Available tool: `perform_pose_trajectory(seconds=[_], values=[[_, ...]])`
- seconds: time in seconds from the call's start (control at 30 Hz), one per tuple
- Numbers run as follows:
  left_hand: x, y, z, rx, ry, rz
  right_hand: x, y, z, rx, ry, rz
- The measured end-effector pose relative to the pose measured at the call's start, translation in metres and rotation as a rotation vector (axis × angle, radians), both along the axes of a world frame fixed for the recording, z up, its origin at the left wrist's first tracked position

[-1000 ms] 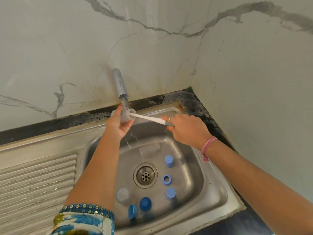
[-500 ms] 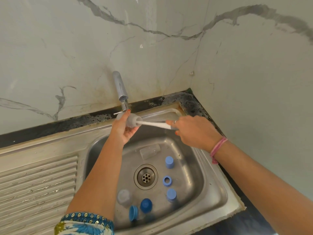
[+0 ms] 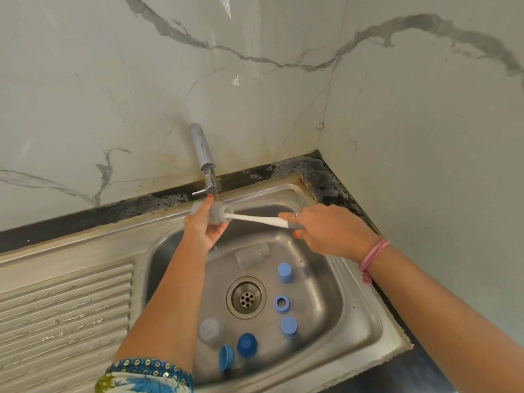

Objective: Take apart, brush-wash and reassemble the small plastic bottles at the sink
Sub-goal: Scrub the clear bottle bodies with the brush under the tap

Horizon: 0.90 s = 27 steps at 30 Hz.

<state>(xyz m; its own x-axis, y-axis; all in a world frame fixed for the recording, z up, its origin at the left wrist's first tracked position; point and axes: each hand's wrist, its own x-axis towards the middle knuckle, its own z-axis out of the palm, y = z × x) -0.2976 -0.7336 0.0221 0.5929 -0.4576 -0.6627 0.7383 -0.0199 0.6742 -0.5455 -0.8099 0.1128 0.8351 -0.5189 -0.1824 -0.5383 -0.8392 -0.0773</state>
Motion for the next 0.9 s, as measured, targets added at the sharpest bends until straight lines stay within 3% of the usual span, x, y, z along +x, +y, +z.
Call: perform_pose_trajectory(seconds=[0.6, 0.9], values=[[0.000, 0.002, -0.005, -0.063, 0.012, 0.058, -0.030, -0.017, 0.010, 0.182, -0.006, -0.038], [-0.003, 0.007, -0.007, -0.202, 0.049, 0.190, -0.052, -0.008, 0.012, 0.356, -0.222, -0.233]])
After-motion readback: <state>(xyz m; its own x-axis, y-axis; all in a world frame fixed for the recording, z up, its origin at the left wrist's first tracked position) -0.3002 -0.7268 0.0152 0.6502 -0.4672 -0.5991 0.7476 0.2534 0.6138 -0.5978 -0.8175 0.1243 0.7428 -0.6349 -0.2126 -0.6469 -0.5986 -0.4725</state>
